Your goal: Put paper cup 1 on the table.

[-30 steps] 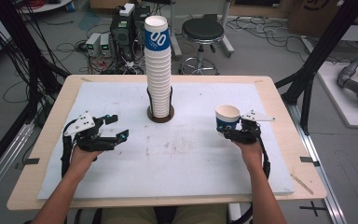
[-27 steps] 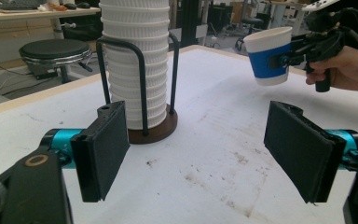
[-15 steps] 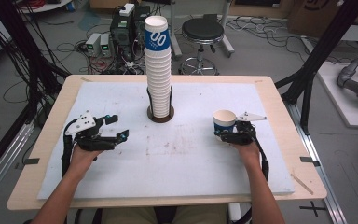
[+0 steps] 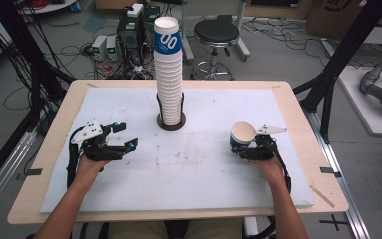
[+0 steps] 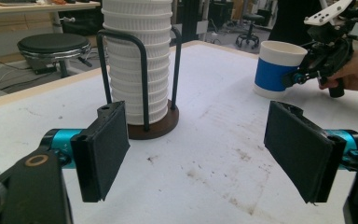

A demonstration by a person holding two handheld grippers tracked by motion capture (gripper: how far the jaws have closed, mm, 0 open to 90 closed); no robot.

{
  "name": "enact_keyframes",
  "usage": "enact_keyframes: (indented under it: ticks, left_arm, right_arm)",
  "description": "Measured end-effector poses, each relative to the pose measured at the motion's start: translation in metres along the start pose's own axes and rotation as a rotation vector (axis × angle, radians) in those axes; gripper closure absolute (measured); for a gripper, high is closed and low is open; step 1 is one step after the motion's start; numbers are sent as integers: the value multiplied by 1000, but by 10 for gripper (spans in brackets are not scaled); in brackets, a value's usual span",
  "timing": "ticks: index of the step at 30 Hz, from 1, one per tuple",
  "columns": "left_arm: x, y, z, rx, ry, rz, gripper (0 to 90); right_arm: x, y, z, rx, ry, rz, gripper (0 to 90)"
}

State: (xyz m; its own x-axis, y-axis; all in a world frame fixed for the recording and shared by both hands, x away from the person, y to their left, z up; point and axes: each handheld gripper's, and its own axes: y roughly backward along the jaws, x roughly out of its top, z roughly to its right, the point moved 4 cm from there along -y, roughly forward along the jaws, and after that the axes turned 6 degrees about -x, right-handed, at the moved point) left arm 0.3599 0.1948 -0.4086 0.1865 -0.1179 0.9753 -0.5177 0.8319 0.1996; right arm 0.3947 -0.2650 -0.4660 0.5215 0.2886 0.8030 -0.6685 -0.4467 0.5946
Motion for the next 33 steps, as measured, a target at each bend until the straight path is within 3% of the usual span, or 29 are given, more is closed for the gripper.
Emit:
enact_keyframes:
  ticks: [22,25,33]
  left_arm:
    - [0,-1,-1,-22,11,12,218]
    - [0,0,0,-22,12,15,218]
    - [1,-1,2,-33,21,28,218]
  right_arm:
    - [-16,56,0,21,0,28,195]
    - [-12,65,-2,15,3,62,195]
    - [16,89,-7,12,0,222,195]
